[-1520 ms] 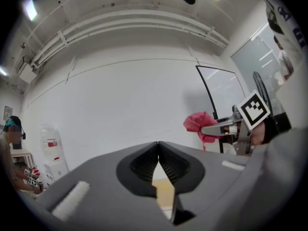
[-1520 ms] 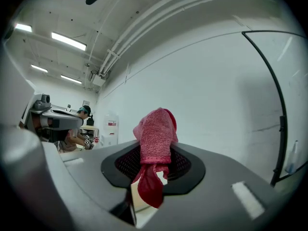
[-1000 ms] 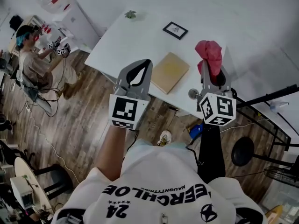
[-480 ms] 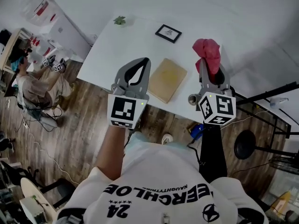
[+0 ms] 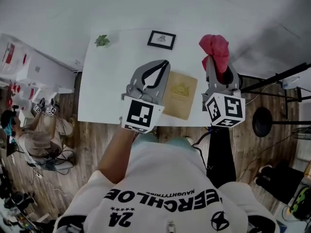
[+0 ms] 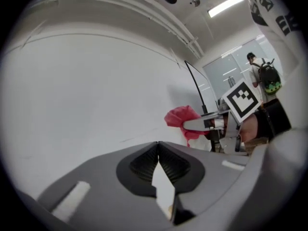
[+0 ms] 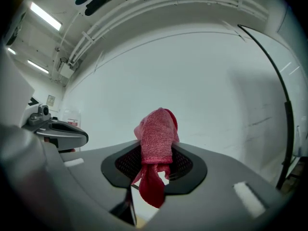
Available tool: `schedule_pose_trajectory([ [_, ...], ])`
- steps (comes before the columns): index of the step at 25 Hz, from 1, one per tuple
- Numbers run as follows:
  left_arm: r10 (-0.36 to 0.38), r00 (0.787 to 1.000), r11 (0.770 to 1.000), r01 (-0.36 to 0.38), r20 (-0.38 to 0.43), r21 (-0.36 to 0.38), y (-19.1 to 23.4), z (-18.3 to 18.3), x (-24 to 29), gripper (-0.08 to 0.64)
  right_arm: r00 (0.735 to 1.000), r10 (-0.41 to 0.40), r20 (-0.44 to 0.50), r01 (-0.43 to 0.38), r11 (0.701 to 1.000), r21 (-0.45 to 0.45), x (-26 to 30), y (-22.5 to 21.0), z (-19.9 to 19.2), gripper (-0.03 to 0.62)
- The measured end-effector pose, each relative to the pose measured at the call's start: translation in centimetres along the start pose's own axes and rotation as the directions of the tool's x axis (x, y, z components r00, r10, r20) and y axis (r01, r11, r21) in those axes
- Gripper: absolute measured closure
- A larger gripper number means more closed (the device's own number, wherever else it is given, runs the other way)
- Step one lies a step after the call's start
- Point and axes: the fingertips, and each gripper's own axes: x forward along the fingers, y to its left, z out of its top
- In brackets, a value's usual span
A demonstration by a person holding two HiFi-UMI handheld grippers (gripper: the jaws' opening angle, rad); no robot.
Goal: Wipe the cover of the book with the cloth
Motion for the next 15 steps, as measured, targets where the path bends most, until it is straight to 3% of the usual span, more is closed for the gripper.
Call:
schedule_pose_trajectory([
  [3, -0.109, 0.994, 0.994, 0.110, 0.020, -0.024, 0.9, -1.0, 1.1, 0.500, 0.991, -0.131, -0.020, 0.131, 0.991, 0.016, 0.3, 0.0, -0.6, 0.492],
  [5, -0.148, 0.989, 0.988, 0.149, 0.027, -0.029, 1.6, -1.7, 1.6, 0.500, 0.986, -0.162, -0.027, 0.163, 0.986, 0.039, 0.8, 0.4, -1.1, 0.492],
  [10, -0.215, 0.974, 0.974, 0.219, 0.063, -0.061, 3.0, -2.8, 2.3, 0.500, 0.983, -0.161, -0.091, 0.162, 0.987, 0.014, 1.9, 2.1, -2.9, 0.492],
  [15, -0.267, 0.959, 0.953, 0.278, 0.095, -0.122, 3.0, -3.2, 2.6, 0.502, 0.969, -0.085, -0.231, 0.122, 0.981, 0.149, 2.5, 3.9, -6.5, 0.492],
])
